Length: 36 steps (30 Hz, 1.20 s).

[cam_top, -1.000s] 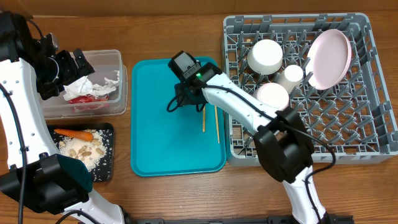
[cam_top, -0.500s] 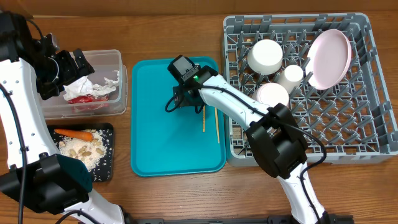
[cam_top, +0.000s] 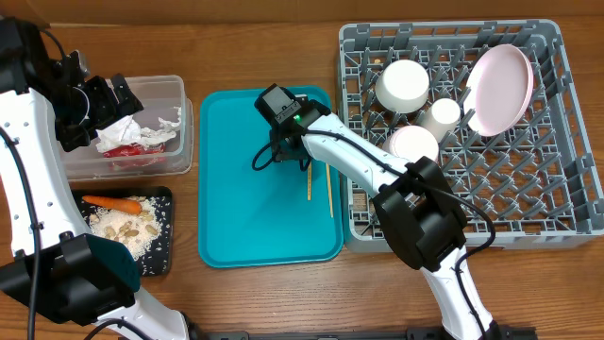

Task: Sort waste into correct bins and load items into the dishwasher
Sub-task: 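Grasp the right wooden chopstick on the teal tray with the right gripper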

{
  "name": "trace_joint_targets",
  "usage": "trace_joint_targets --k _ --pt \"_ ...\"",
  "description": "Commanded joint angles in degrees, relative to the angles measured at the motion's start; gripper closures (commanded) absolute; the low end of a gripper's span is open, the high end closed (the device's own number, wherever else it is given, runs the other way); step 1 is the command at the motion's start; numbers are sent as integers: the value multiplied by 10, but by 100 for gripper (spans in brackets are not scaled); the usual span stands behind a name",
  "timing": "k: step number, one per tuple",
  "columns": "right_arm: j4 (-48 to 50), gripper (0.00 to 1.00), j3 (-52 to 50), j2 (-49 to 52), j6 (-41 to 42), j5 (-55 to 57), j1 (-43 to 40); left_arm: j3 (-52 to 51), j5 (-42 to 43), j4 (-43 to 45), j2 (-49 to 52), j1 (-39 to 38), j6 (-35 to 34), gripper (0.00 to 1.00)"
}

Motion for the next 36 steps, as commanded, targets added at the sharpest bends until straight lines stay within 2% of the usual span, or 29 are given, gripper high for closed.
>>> trace_joint_targets --k 1,6,13,36 --pt "-2 30 5 1 28 43 -2 12 9 -2 -11 -1 -4 0" --pt "-2 30 5 1 29 37 -2 12 9 -2 -11 -1 -4 0" --pt "-1 36 5 2 43 39 -2 12 9 -2 -11 -1 -4 0" --pt "31 34 -28 2 43 39 -4 12 9 -2 -11 -1 -4 0"
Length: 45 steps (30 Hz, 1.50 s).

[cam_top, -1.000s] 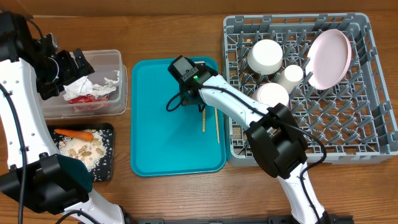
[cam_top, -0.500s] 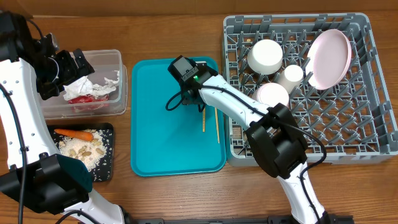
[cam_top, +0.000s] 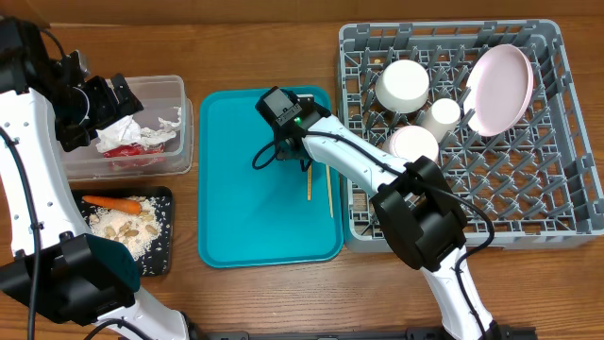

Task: Sort waste into correct bins and load items into the dishwasher
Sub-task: 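Grasp the right wooden chopstick on the teal tray with the right gripper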

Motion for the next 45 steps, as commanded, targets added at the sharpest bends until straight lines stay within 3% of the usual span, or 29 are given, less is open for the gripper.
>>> trace_joint_targets --k 1,10,13,16,22,25,31,34,43,45 --pt "16 34 -15 2 5 10 -4 12 9 -2 -11 -1 -4 0" --pt "30 34 -35 2 5 9 -11 12 9 -2 -11 -1 -4 0" --pt "31 27 -37 2 5 9 -12 12 9 -2 -11 -1 -4 0" --pt "32 27 -41 2 5 9 -12 12 9 -2 -11 -1 -4 0" --pt "30 53 -41 2 5 9 -12 12 9 -2 -11 -1 -4 0" --pt "30 61 -41 2 5 9 -12 12 9 -2 -11 -1 -4 0" --pt "27 67 -41 2 4 9 -12 12 9 -2 -11 -1 -4 0" --pt "27 84 -41 2 4 9 -12 12 9 -2 -11 -1 -4 0" --pt "27 87 -41 2 4 9 -12 12 9 -2 -11 -1 -4 0" --pt "26 93 -41 2 4 9 -12 12 9 -2 -11 -1 -4 0"
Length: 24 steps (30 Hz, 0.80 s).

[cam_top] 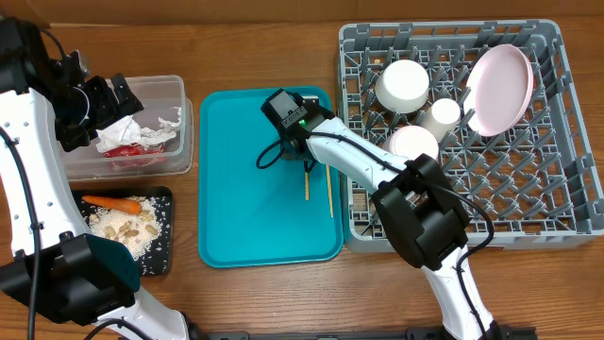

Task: Sort waste into correct bins and load items into the dishwasher
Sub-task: 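Grasp the right wooden chopstick on the teal tray with the right gripper, then carry the chopstick right and drop it into the rack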

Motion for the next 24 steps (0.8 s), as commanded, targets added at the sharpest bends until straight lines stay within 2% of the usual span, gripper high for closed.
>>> trace_joint_targets --k 1,9,15,22,24 --pt "-8 96 -10 0 0 3 -3 12 9 -2 -11 -1 -4 0" --pt "-37 96 16 -47 -10 -8 -3 12 9 -2 -11 -1 -4 0" --pt "-50 96 16 -122 -79 -42 -3 12 9 -1 -11 -1 -4 0" --pt "-126 96 16 -198 -188 -36 -3 12 9 -2 -11 -1 -4 0" --pt "-152 96 16 -213 -187 -12 -6 12 9 -2 -11 -1 -4 0"
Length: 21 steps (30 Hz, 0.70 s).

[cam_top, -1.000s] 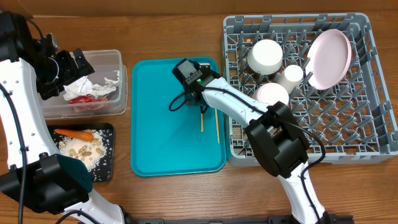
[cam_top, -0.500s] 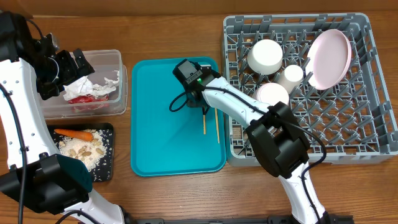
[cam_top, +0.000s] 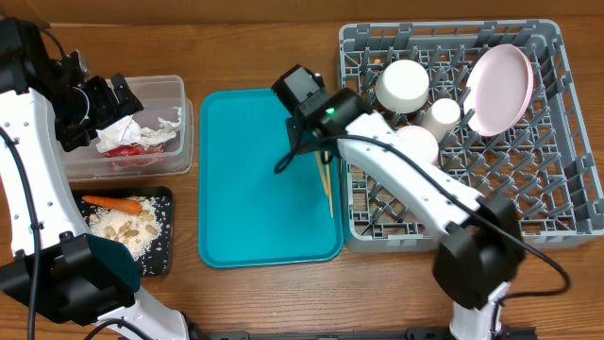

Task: Sort waste into correct bins and load items into the dishwasher
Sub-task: 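Carry the chopstick right and drop it into the rack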

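Over the teal tray [cam_top: 245,217], my right gripper [cam_top: 313,149] hangs near the tray's right edge. It looks shut on the top end of a thin wooden chopstick [cam_top: 322,170]. Beside that one, a second chopstick [cam_top: 329,196] lies on the tray. The grey dish rack [cam_top: 557,203] holds a white bowl [cam_top: 404,83], a white cup [cam_top: 442,113], a pink bowl [cam_top: 415,142] and a pink plate [cam_top: 500,87]. My left gripper [cam_top: 121,96] is open above the clear bin [cam_top: 175,94] of crumpled wrappers [cam_top: 142,132].
A black tray [cam_top: 162,247] at the front left holds a carrot [cam_top: 111,202] and food scraps [cam_top: 127,229]. The rack stands right against the teal tray's right edge. Bare wooden table runs along the front.
My right arm has risen and shifted right, toward the rack. The left-hand chopstick has moved from the tray's middle right to beside the other one, its top end at the gripper. The left arm is unchanged.
My right gripper stayed low on the tray at the top end of the left chopstick through all three earlier moments, barely shifting. Now it is higher and further right, with that chopstick moved along. My left gripper stayed above the clear bin throughout.
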{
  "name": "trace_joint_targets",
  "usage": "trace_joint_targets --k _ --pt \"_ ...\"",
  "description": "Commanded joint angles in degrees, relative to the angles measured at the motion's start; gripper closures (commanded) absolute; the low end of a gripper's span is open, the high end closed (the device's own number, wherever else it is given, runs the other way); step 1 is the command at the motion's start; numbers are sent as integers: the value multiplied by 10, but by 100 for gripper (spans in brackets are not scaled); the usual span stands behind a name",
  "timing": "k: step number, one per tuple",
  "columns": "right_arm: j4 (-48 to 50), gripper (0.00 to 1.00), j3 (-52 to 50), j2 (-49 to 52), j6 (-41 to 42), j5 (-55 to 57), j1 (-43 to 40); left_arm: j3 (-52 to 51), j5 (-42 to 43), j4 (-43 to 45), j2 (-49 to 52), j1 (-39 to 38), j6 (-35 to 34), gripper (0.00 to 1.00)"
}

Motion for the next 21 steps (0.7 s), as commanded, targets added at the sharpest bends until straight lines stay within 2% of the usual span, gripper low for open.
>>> trace_joint_targets --k 1,10,17,21 --pt "-33 96 12 -35 -49 33 -9 12 9 -2 -11 -1 -4 0" --pt "-113 96 12 -49 -44 30 -87 12 9 -2 -11 -1 -4 0" --pt "-113 96 10 -49 -44 -120 -155 12 9 -2 -11 -1 -4 0" --pt "-112 96 7 -49 -44 -129 -164 12 9 -2 -11 -1 -4 0"
